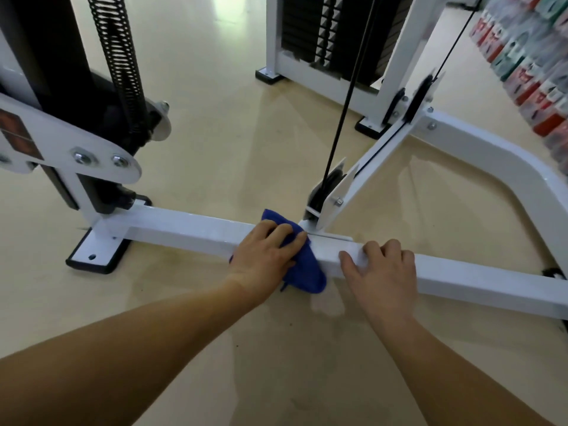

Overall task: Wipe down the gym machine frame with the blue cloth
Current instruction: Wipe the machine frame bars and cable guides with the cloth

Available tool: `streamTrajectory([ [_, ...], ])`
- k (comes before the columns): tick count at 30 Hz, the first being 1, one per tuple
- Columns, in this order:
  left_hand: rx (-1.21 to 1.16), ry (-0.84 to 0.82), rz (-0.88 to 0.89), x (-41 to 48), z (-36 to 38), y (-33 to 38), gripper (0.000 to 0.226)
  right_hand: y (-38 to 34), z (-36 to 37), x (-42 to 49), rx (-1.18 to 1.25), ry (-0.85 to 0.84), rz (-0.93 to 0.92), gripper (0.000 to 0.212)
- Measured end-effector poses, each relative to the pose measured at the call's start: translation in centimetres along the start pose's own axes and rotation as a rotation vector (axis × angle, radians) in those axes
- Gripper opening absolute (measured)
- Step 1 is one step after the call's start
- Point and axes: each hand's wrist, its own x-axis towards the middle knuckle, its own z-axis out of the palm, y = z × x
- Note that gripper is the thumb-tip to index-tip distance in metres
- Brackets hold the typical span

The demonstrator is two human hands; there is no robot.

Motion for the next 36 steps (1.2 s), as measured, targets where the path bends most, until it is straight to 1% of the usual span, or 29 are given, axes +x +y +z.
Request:
streamTrajectory([
  [2, -0.015, -0.045, 0.098, 1.6, 0.1, 1.6, 0.071, -0.2, 0.1, 0.0, -0.060, -0.045, -0.013, 0.053],
  [3, -0.036, -0.051, 0.108, 2.0, -0.3, 1.9, 0.074, -0.6, 0.0, 0.0, -0.037, -0.037, -0.002, 0.052],
  [5, -0.092, -0.043, 0.114, 1.7, -1.4, 1.4, 0.064, -1.4, -0.4, -0.1, 0.061, 0.038, 0.008, 0.046],
  [6, -0.103, -0.032, 0.102, 1.1, -1.7, 0.6, 0.057, -1.9, -0.6, -0.1, 0.092, 0.067, -0.019, 0.041],
  [8, -0.092, 0.003, 0.026, -0.8, -2.3, -2.0, 0.049, -3.2, -0.7, -0.3, 0.142, 0.098, -0.134, 0.031],
  [11, -0.065, 0.027, -0.153, -4.4, -3.5, -6.5, 0.051, -5.6, -0.6, -1.0, 0.207, 0.061, -0.345, 0.027],
  [13, -0.088, 0.002, -0.266, -5.4, -4.5, -8.3, 0.053, -7.4, -0.4, -2.1, 0.289, 0.045, -0.420, 0.027],
  [15, -0.093, 0.003, -0.328, -5.2, -4.7, -8.5, 0.057, -9.1, -0.4, -2.9, 0.395, -0.006, -0.402, 0.035],
  [16, -0.084, 0.004, -0.323, -4.9, -4.5, -8.0, 0.058, -9.9, -0.4, -2.9, 0.438, -0.040, -0.364, 0.039],
  [18, -0.046, 0.020, -0.249, -4.3, -3.7, -6.9, 0.057, -11.3, -0.3, -2.8, 0.484, -0.078, -0.311, 0.044],
  [21, -0.099, 0.061, -0.187, -4.1, -2.9, -6.7, 0.051, -12.3, 0.4, -2.0, 0.470, -0.115, -0.360, 0.036],
  [24, -0.099, 0.040, -0.146, -5.5, -3.3, -8.6, 0.047, -12.8, 0.8, -1.4, 0.392, -0.143, -0.405, 0.035],
  [26, -0.057, 0.039, -0.175, -7.3, -4.1, -11.4, 0.048, -13.1, 1.1, -1.0, 0.294, -0.104, -0.433, 0.037],
  [28, -0.026, 0.036, -0.263, -9.2, -5.0, -14.3, 0.054, -13.9, 1.1, -0.4, 0.228, -0.064, -0.436, 0.043],
  [29, -0.002, 0.039, -0.318, -9.8, -5.3, -15.0, 0.056, -14.6, 1.2, -0.2, 0.226, -0.035, -0.436, 0.044],
  [31, 0.051, 0.057, -0.399, -10.0, -5.1, -14.7, 0.059, -16.6, 1.4, 0.3, 0.278, -0.008, -0.439, 0.038],
  [33, 0.073, 0.056, -0.409, -9.5, -4.4, -12.8, 0.062, -19.0, 1.5, 0.5, 0.311, -0.045, -0.439, 0.028],
  [35, 0.045, 0.052, -0.365, -9.3, -4.2, -12.4, 0.061, -20.4, 1.8, 0.7, 0.248, -0.028, -0.446, 0.020],
  [36, 0.039, 0.046, -0.319, -9.4, -4.5, -13.2, 0.058, -20.6, 1.9, 0.7, 0.202, -0.012, -0.443, 0.021],
])
